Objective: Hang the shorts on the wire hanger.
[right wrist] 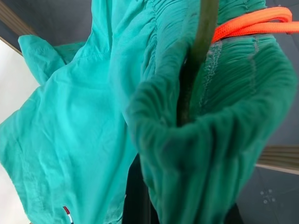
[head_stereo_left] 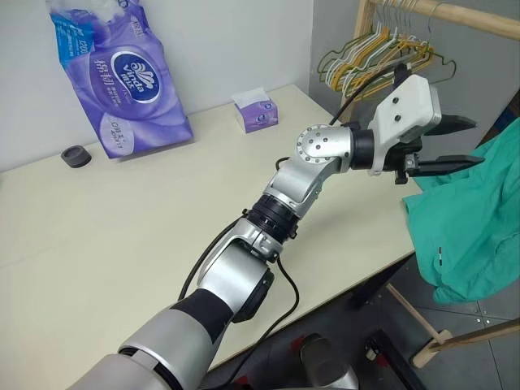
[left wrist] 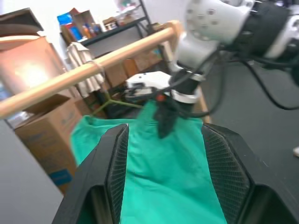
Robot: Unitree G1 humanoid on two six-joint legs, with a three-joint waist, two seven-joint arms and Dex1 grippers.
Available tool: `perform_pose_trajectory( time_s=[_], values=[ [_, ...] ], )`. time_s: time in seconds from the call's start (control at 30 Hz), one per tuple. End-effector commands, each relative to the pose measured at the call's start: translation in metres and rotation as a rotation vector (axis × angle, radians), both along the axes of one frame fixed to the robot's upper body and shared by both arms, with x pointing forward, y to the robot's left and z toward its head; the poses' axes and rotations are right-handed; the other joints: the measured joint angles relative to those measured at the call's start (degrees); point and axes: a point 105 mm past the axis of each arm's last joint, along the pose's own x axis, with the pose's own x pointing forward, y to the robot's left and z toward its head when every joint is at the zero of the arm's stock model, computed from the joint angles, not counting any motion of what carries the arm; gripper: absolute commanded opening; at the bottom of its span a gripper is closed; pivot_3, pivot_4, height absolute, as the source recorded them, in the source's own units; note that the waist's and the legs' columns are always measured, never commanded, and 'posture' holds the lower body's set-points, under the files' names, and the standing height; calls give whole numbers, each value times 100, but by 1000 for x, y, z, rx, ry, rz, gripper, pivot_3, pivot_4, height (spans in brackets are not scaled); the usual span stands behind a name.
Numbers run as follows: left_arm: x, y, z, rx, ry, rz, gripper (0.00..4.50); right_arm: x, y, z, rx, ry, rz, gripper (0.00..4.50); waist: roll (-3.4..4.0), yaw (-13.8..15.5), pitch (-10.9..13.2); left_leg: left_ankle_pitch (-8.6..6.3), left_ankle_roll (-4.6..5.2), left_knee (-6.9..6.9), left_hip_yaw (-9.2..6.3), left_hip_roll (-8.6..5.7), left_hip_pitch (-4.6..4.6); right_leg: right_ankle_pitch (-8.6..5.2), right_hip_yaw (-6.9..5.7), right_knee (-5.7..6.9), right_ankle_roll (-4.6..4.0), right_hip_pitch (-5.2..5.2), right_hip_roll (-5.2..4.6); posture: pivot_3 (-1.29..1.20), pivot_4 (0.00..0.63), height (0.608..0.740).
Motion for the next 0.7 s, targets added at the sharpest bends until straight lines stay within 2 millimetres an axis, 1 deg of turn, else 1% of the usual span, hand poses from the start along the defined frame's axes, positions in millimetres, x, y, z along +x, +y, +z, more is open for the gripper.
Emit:
perform_pose_trajectory(
  time_s=[0.03, 0.3, 0.43, 0.5, 0.63, 0.7],
  values=[
    [-10, -11, 17, -35, -17, -31, 2590, 1, 2, 5, 2, -24, 0, 0, 0, 0, 0, 0, 0, 0, -1, 0, 0, 0, 0, 0, 0, 0, 0, -488, 119, 740],
    [-14, -10, 14, -10, -1, -56, 2590, 5, 3, 8, 7, -69, -22, 0, 4, -3, -3, 0, 0, 0, -2, 0, 1, 0, -1, 1, 0, -1, -2, -474, 98, 740],
    [-13, -10, 15, -10, -2, -55, 2614, 5, 1, 11, 12, -97, -47, 1047, 8, -3, -5, 0, 0, 1, 0, -2, 2, 1, 0, 1, 0, -2, -5, -472, 86, 740],
    [-14, -10, 16, -12, -2, -56, 2614, 4, -1, 13, 13, -120, -64, 1734, 12, -2, -8, 0, 0, 1, 1, -3, 2, 1, 1, 2, 1, -2, -8, -472, 82, 740],
    [-13, -9, 17, -17, -2, -51, 2614, 3, -2, 25, -3, -189, -98, 3146, 16, 3, -10, 0, -1, 1, 1, -4, 2, 2, 2, 4, 0, -4, -10, -471, 75, 740],
    [-11, -8, 18, -21, -5, -44, 2614, -2, -6, 38, -54, -241, -152, 3839, 19, 5, -12, 0, -1, 1, 1, -5, 2, 2, 3, 5, 1, -5, -11, -470, 73, 740]
  ],
)
